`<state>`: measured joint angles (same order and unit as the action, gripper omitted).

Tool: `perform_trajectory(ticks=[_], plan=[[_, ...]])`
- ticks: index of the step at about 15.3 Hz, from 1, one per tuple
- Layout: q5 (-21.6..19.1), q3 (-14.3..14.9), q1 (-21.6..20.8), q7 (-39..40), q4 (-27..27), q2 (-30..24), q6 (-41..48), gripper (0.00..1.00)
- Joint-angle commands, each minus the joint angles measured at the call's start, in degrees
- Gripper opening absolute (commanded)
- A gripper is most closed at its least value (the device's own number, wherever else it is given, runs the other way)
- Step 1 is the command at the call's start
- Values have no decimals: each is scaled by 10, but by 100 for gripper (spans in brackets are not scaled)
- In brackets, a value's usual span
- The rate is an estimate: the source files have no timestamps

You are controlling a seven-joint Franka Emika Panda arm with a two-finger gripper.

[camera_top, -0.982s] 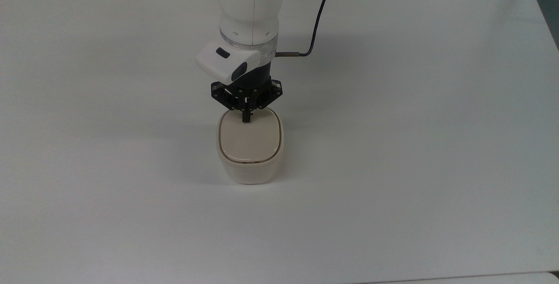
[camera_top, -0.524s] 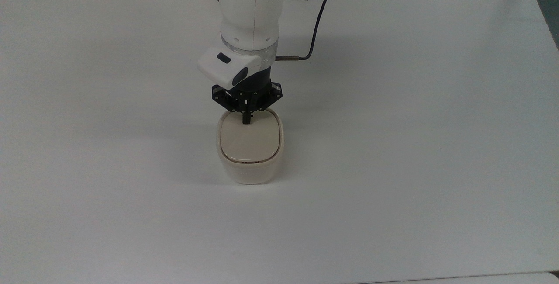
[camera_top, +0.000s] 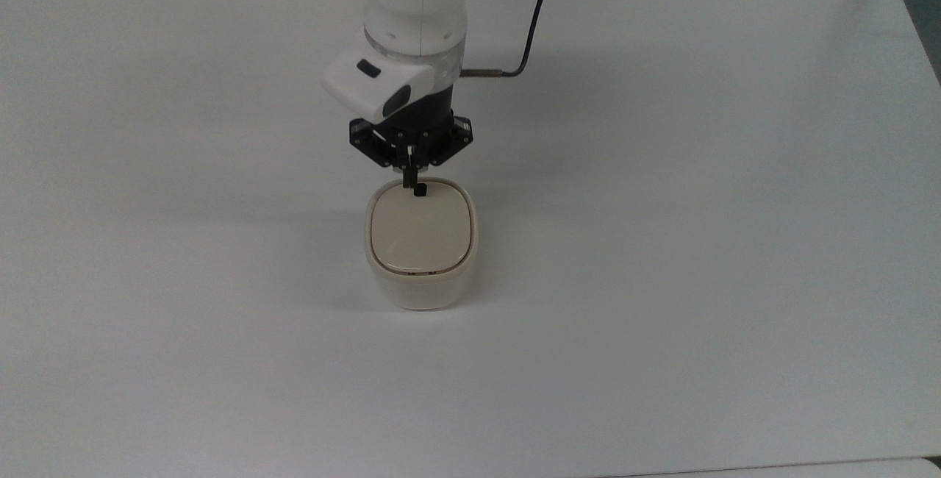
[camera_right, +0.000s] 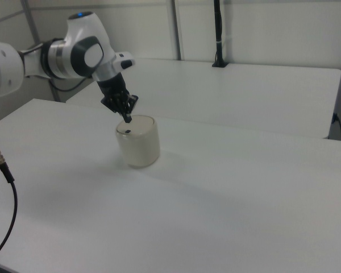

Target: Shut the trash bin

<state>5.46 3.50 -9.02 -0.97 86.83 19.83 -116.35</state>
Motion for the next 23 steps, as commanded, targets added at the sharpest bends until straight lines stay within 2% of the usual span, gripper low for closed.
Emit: perform_trajectory(ticks=[1,4,8,11,12,15,16,19,20,21,23], plan=[[2,3,-1,-11,11,-73,96,6],[2,3,-2,-11,13,-102,156,6],[-6,3,2,-5,27,-145,193,6],[-34,4,13,2,27,-162,221,7],[-38,4,16,7,27,-164,226,14],[-38,4,22,18,27,-164,229,44],[-36,4,23,18,27,-165,229,50],[-32,4,23,18,26,-165,228,79],[-32,5,23,18,26,-166,229,93],[-31,5,23,18,26,-166,229,98],[-32,4,27,17,26,-166,228,100]])
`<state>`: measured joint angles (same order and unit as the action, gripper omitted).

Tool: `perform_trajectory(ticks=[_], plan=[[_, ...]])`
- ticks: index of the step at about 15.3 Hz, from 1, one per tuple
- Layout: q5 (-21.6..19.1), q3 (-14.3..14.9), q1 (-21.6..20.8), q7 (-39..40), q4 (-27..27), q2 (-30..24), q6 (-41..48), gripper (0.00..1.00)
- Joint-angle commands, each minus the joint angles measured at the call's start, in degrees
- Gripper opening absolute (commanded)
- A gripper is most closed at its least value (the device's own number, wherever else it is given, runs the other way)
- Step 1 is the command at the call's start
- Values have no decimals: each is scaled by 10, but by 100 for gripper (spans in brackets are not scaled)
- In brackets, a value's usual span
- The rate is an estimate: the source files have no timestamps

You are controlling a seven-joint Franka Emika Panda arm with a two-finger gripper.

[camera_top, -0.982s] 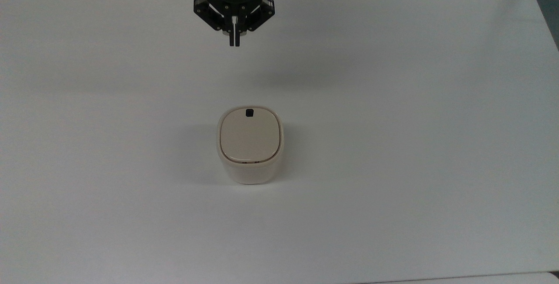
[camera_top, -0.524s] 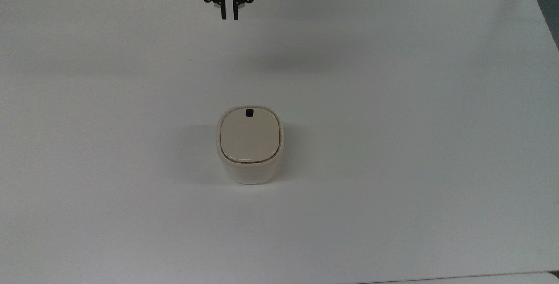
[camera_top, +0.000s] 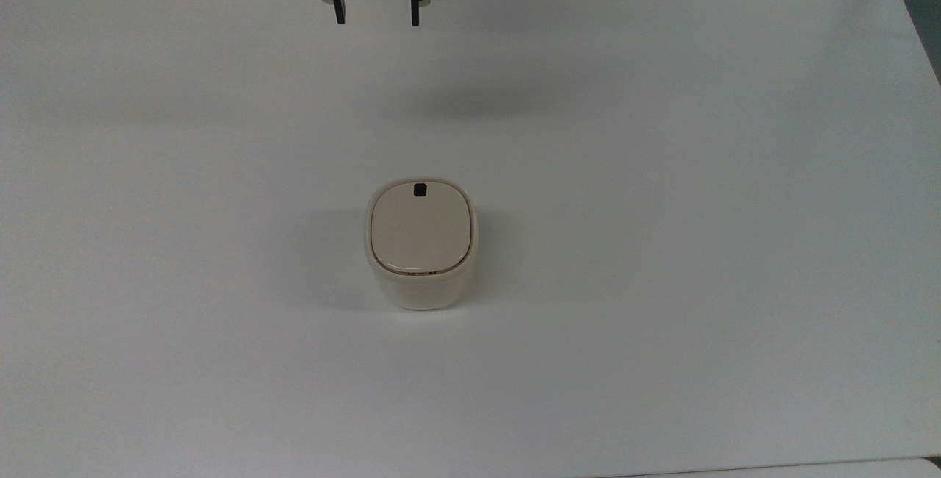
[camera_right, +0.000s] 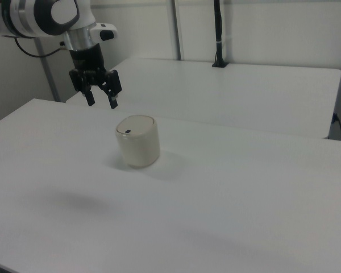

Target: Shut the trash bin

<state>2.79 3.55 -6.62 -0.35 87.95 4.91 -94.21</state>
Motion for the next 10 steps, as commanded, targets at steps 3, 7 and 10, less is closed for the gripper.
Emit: perform_trajectory(ticks=[3,7,10], plan=[[-4,4,3,8,13,-17,7,100],[-4,4,4,7,12,-17,6,100],[-4,3,3,6,12,-17,6,100]])
